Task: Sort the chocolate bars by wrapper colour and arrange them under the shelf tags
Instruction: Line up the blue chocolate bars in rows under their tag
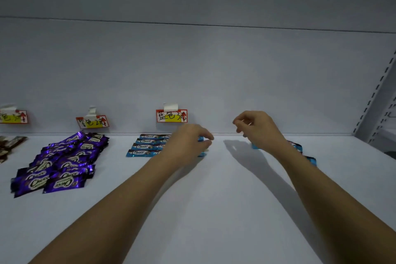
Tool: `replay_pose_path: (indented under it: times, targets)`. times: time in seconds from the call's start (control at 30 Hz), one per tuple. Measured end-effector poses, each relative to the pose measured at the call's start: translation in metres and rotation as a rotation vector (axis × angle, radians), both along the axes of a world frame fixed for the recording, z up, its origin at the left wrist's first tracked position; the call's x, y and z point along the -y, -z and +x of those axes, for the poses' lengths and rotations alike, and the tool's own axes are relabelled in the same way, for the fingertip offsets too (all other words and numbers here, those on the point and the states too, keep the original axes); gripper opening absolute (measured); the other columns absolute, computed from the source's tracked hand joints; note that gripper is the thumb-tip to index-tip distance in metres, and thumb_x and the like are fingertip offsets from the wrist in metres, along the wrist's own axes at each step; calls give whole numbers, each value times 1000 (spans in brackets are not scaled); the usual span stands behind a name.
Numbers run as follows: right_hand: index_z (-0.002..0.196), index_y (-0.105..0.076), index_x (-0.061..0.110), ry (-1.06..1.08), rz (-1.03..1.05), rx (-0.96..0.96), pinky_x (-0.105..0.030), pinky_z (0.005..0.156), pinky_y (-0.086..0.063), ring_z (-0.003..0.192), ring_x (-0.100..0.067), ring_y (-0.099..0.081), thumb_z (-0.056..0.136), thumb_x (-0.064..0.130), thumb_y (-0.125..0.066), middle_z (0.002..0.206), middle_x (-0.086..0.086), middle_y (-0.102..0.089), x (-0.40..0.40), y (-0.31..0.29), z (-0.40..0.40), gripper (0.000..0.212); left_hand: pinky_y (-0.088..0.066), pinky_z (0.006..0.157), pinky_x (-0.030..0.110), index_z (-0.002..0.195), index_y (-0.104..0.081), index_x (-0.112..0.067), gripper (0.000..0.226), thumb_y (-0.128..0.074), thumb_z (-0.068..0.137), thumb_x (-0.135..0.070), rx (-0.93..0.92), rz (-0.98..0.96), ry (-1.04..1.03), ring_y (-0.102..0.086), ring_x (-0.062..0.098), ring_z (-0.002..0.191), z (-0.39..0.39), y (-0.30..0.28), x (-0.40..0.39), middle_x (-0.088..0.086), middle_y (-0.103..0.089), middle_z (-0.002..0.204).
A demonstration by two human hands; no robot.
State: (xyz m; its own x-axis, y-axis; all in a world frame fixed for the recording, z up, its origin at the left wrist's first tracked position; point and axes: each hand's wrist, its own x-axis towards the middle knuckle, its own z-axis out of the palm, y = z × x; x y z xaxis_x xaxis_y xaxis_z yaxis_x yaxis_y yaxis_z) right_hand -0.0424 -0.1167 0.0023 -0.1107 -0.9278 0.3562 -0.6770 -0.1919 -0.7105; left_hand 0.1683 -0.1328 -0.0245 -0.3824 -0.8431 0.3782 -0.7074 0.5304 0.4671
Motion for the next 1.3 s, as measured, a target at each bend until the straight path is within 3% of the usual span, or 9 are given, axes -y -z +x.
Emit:
replay_pose_path:
  times: [0.13,0.3,0.4,0.47,0.6,0.83,0.93,1.13,1.3]
  targets:
    - [86,-69,26,100,47,-100,-15,61,-40,79,-6,-61,93,17,-61,85,5,-70,0,3,-63,14,-42,81,24,102,-73,-31,16,-63,89,-26,-50,33,-2,-57,9,93,-76,12,1,-7,-66,109]
    - [87,-69,27,213,70,-120,-19,60,-41,77,-4,-58,91,14,-63,92,3,-68,-3,22,-115,14,-44,72,24,101,-75,-24,18,-63,87,-21,-97,26,1,-59,16,86,-146,23,11,0,-68,98]
    - [89,-70,28,163,34,-180,-15,60,-38,74,-1,-55,91,13,-63,87,10,-64,5,25,-115,17,-43,74,28,108,-73,-21,22,-64,89,-24,-41,16,16,-57,19,91,-159,31,21,2,-61,96]
    - [92,-72,27,107,29,-265,-12,60,-35,72,-1,-52,91,12,-62,92,10,-63,12,28,-110,19,-37,71,20,108,-73,-20,22,-68,87,-23,-68,55,26,-54,15,87,-157,35,27,-2,-54,93]
    - [101,-74,24,84,62,-331,-15,63,-39,73,-7,-52,93,9,-59,99,7,-61,17,35,-102,22,-39,58,3,87,-70,-18,12,-74,80,-9,-324,176,-36,-55,2,68,-141,34,31,-9,-61,79]
    - [122,-67,21,64,183,-495,-31,84,-45,104,-23,-53,92,9,-59,116,-5,-61,13,38,-94,33,-42,59,8,91,-71,-18,10,-69,87,-9,-678,291,-215,-61,4,78,-129,29,30,-3,-70,92]
    - [126,-63,20,92,209,-493,-30,85,-44,111,-22,-50,91,12,-62,120,-5,-61,14,37,-93,36,-43,61,9,93,-71,-17,10,-69,88,-9,-696,315,-210,-63,7,82,-130,28,29,-1,-71,95]
    - [114,-66,16,149,214,-420,-33,82,-53,98,-19,-59,87,15,-70,112,-5,-68,16,37,-93,28,-45,65,11,102,-73,-13,15,-69,88,-11,-702,349,-210,-64,12,91,-131,28,29,0,-70,97]
    - [96,-71,18,148,82,-205,-18,56,-43,75,-8,-60,88,15,-70,91,0,-70,13,31,-93,9,-50,68,14,98,-74,-13,13,-69,87,-7,-793,362,-210,-65,8,82,-130,17,23,-2,-70,88]
